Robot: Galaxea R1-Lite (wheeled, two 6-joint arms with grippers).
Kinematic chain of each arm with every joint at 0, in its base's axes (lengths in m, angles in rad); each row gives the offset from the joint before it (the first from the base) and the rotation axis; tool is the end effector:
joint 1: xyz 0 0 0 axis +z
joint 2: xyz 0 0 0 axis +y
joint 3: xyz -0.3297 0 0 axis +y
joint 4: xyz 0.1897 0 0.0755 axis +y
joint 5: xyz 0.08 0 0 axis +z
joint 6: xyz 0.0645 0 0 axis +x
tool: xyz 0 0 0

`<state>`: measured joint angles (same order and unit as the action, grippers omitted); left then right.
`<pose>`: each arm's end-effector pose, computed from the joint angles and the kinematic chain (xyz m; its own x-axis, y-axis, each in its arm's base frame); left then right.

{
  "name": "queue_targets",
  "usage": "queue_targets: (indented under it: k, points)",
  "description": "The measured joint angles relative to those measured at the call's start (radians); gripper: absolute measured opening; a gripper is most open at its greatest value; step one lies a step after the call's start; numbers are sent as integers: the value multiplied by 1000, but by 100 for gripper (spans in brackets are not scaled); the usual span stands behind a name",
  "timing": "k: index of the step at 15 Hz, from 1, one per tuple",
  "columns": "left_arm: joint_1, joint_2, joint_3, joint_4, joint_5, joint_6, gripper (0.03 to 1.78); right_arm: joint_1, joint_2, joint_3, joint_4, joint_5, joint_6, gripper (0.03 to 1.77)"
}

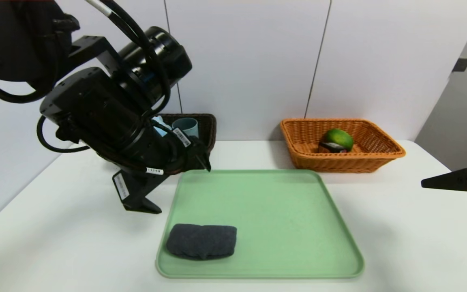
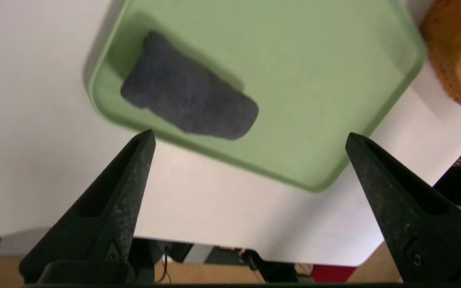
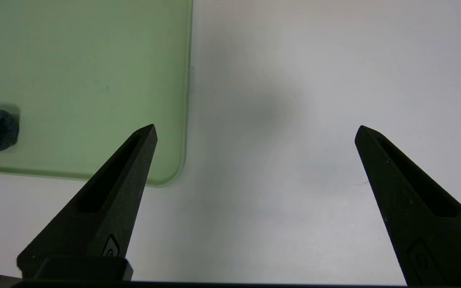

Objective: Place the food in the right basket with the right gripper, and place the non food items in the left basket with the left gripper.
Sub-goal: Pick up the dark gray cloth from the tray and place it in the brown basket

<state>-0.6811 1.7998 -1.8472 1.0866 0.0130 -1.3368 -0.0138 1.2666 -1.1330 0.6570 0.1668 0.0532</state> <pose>0.2600 -0.2097 0.2809 0.4020 -0.3090 -0.8619 -0.5066 0.7090 -0.4905 0.2005 0.0079 0.2621 0.6959 0.1564 -0.7009 -0.0652 0.9857 0.1552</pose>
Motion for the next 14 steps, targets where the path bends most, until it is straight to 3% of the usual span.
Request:
queue_targets:
  k: [3, 6, 11, 14]
  points:
    - [-5, 53, -5, 20, -61, -82, 169, -6, 7, 0, -12, 18, 4, 171]
    - [-5, 92, -4, 37, -90, -115, 169, -21, 11, 12, -52, 25, 56, 171]
    - [-4, 136, -1, 79, -199, -167, 169, -27, 19, 9, -66, 25, 58, 171]
    - [0, 163, 5, 84, -208, -180, 169, -27, 20, 9, -65, 25, 57, 171]
